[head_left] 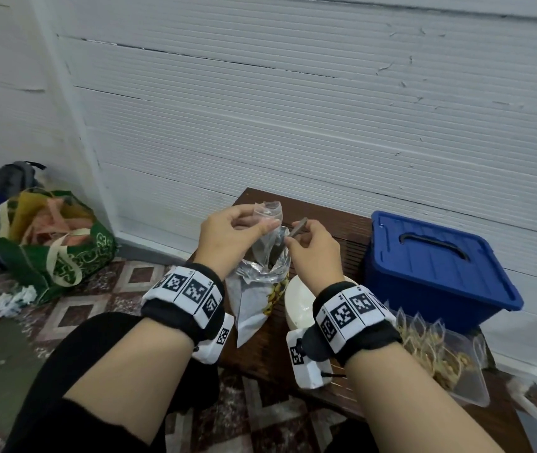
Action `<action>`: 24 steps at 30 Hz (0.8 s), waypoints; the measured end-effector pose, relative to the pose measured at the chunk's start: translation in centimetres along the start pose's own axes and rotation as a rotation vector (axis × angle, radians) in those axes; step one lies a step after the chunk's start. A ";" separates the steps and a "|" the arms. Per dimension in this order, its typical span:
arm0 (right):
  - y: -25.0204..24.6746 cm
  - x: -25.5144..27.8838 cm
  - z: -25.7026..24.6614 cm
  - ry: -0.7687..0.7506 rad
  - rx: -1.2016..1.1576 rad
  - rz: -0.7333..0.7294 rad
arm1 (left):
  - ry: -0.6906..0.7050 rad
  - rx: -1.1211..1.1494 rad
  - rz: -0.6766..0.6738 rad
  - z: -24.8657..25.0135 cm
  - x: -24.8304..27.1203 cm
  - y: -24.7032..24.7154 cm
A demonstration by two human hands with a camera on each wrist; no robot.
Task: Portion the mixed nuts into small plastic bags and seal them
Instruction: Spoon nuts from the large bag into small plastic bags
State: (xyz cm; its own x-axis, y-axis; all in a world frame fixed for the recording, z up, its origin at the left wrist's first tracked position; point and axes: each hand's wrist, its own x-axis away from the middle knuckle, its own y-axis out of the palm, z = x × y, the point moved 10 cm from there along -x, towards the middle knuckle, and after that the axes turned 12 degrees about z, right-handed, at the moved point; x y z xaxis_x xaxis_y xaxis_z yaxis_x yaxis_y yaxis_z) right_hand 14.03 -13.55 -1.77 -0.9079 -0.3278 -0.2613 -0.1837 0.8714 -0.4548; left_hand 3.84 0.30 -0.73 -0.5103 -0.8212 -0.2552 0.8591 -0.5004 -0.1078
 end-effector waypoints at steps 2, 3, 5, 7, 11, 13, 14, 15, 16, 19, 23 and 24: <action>-0.1 0.1 0.1 -0.001 -0.001 0.007 | 0.008 -0.007 -0.006 0.1 0.1 0.1; -0.1 0.1 0.1 -0.001 0.003 0.009 | 0.012 -0.012 -0.008 0.1 0.2 0.1; -0.2 0.2 0.1 -0.002 0.007 0.014 | 0.015 -0.013 -0.013 0.2 0.2 0.1; -0.2 0.2 0.1 -0.003 0.005 0.019 | 0.023 -0.014 -0.017 0.4 0.3 0.1; -0.5 -0.1 0.1 0.001 0.003 0.053 | 0.052 -0.013 -0.017 0.6 0.2 0.3; -0.7 -0.3 0.3 0.001 0.024 0.069 | 0.071 -0.015 -0.019 0.8 0.2 0.4; -0.7 -0.4 0.5 -0.002 0.042 0.076 | 0.083 -0.014 -0.021 0.9 0.1 0.5; -0.8 -0.5 0.6 -0.009 0.056 0.082 | 0.099 -0.012 -0.023 1.1 0.0 0.5; -0.8 -0.6 0.6 -0.023 0.064 0.090 | 0.113 -0.011 -0.022 1.4 0.0 0.5; -1.1 -0.6 -0.4 -0.136 0.059 0.133 | 0.139 -0.015 -0.001 1.7 -0.6 0.2; -0.6 0.2 -2.4 -0.389 0.139 0.166 | 0.190 -0.064 -0.065 1.7 -0.9 0.7; -0.1 0.4 -2.6 -0.432 0.162 0.150 | 0.196 -0.086 -0.090 1.6 -0.8 0.9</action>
State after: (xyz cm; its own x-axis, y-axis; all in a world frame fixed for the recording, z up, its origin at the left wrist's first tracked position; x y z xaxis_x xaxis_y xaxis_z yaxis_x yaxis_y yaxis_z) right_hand 12.67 -12.83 0.41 -0.6742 -0.3540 -0.6481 0.0299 0.8638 -0.5029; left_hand 4.99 0.05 0.88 -0.5749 -0.7012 -0.4216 0.8149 -0.5371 -0.2180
